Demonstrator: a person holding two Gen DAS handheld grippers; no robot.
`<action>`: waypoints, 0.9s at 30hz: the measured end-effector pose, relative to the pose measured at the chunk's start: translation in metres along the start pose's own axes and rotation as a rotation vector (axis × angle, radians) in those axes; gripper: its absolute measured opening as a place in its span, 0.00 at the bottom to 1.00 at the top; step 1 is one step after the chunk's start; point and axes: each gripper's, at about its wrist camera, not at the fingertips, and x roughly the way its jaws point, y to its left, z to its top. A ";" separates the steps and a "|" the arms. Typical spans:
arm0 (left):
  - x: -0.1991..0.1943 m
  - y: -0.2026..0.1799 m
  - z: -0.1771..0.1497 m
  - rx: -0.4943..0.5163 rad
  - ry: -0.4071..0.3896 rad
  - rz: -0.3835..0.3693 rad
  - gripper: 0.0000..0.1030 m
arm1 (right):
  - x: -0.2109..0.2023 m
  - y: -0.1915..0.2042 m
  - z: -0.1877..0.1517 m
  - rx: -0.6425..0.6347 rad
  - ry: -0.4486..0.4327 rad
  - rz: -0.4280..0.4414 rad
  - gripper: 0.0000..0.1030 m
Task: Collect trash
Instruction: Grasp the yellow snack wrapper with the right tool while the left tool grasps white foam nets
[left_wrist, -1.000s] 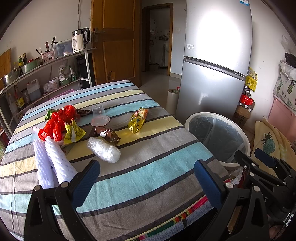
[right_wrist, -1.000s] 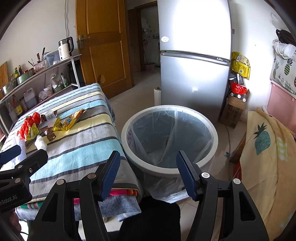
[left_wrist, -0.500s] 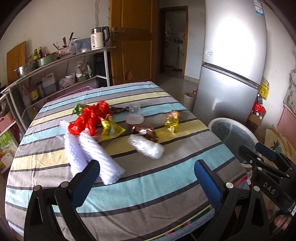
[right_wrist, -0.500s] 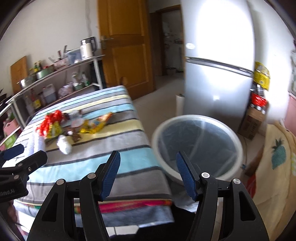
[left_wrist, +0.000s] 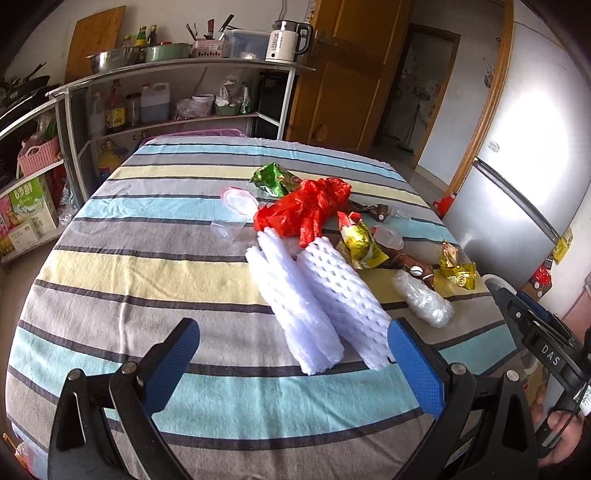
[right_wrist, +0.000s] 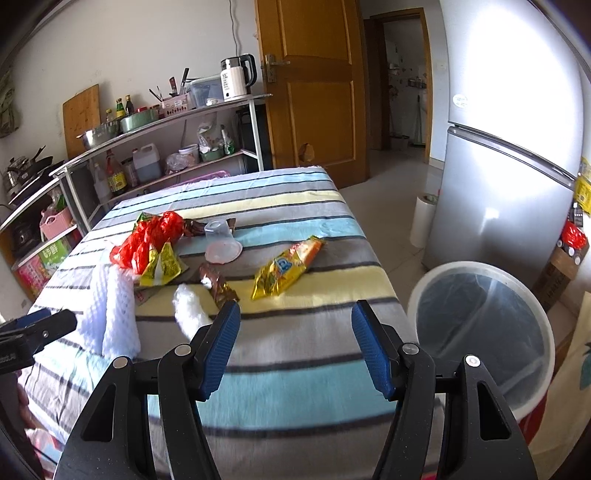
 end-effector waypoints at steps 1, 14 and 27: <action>0.000 0.003 0.001 -0.007 0.007 0.010 1.00 | 0.005 0.001 0.005 0.003 0.008 0.001 0.62; 0.036 0.017 0.011 -0.036 0.105 0.015 0.83 | 0.077 -0.005 0.044 0.062 0.141 0.025 0.61; 0.054 0.024 0.021 -0.066 0.096 -0.006 0.59 | 0.110 -0.012 0.047 0.098 0.220 0.066 0.46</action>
